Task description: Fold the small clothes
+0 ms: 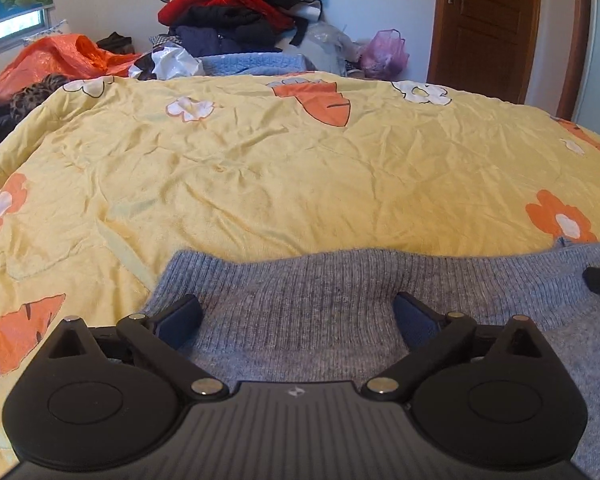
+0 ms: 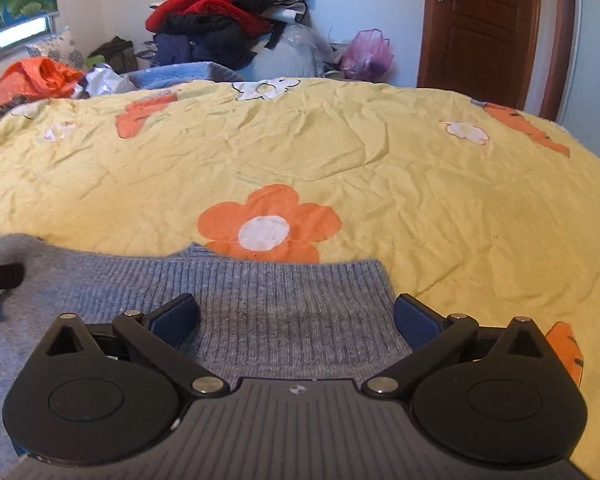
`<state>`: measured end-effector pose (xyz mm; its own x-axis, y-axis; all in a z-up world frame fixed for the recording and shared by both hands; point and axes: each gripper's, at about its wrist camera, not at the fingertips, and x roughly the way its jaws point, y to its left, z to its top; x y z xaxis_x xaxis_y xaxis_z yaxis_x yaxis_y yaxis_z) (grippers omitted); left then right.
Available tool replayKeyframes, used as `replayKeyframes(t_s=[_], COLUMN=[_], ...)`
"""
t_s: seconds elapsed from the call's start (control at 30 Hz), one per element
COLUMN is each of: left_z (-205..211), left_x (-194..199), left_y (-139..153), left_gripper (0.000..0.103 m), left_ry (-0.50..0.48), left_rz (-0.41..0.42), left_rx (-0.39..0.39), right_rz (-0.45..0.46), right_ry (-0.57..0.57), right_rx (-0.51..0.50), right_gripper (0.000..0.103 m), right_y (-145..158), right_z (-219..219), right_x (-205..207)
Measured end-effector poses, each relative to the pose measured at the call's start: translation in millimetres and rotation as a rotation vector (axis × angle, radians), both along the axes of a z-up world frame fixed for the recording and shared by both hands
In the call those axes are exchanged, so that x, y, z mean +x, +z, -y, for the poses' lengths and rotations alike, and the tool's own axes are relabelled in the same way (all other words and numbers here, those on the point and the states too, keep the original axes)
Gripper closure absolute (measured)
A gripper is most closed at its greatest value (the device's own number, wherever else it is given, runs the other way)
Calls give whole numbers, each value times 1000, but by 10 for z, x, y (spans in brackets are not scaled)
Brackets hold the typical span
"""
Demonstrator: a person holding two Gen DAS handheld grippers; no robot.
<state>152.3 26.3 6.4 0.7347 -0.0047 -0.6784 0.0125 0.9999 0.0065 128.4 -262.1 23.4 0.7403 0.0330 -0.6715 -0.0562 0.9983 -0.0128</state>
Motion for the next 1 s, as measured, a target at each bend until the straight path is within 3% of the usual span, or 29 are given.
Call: replayKeyframes(t_s=[0.1,0.17,0.23,0.3,0.33,0.4,0.5,0.53,0.7,0.8,0.87,1.0], left_z=[23,65,92,149,194,239,180,179,170,161,166,164], left_x=[-126,-427,-823,-1062,-1112,-1122,-1166,-1164,-1152,-1168,-1170,-1169], left_y=[62,203,335,352,315,199,49,48,49,42,40,41], left_gripper=[0,1,1,1,1,1,0,0,0,0,0,0], left_ry=[32,51,-16,-60,-71,-63,-61,-61,-57,-53,-52,-54], left_rz=[3,37,110,110,79,24,52,52,52,56,56,57], left_rx=[12,10,-56,-78,-63,-24,-34,-34,-38,-43,-43,-46], right_rz=[10,33,113,139,119,81,32,67,49,50,57,26], right_ry=[-10,-48,-86,-6,48,122,168,162,158,140,195,258], right_rx=[1,21,127,260,259,133,-51,-30,-12,51,112,82], right_gripper=[1,3,0,1,1,1,0,0,1,1,1,1], right_y=[14,100,274,387,391,315,53,5,31,244,389,442], right_z=[-9,22,75,62,-19,-270,-517,-493,-451,-494,-620,-975], right_x=[-23,-154,-451,-706,-772,-836,-859,-900,-859,-900,-885,-611])
